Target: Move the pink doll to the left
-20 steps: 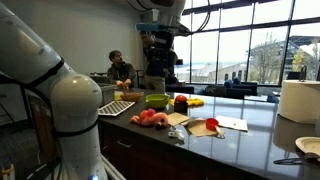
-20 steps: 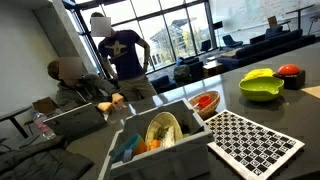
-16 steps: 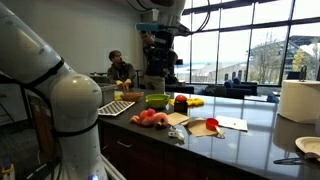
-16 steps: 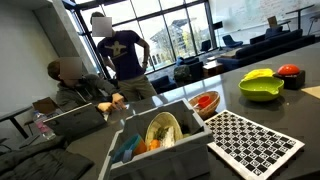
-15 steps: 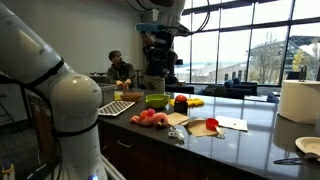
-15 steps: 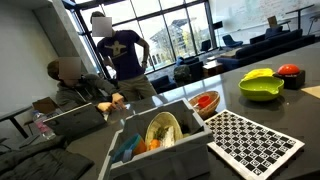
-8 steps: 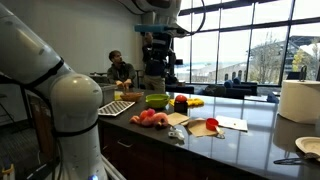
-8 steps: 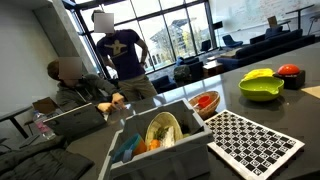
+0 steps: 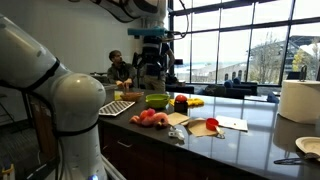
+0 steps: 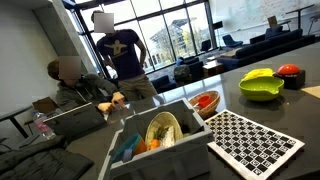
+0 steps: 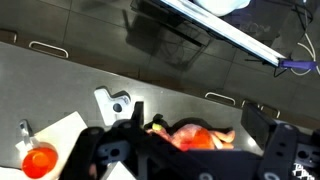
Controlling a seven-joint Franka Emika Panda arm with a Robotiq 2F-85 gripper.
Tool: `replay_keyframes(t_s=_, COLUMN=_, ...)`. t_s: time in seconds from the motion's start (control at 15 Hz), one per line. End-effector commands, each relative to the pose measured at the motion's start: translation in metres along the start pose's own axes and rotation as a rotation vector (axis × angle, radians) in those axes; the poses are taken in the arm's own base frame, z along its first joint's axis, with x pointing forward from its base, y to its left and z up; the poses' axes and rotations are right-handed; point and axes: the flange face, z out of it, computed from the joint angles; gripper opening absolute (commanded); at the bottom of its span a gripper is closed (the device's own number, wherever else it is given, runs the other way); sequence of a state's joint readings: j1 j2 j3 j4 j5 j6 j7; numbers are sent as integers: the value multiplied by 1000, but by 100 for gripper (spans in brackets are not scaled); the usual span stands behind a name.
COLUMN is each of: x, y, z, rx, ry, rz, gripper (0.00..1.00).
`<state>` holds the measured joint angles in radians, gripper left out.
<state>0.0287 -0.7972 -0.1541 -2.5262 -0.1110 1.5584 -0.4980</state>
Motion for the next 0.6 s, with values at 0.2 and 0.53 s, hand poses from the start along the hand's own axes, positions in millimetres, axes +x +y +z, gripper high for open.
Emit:
replay_keyframes(t_s=0.2, x=4, y=-28, z=15, rx=-43, ry=-35, rz=-174, gripper=100)
replay_keyframes(t_s=0.53, x=5, y=-35, z=20, rx=-44, ry=-44, rz=-201, gripper=100)
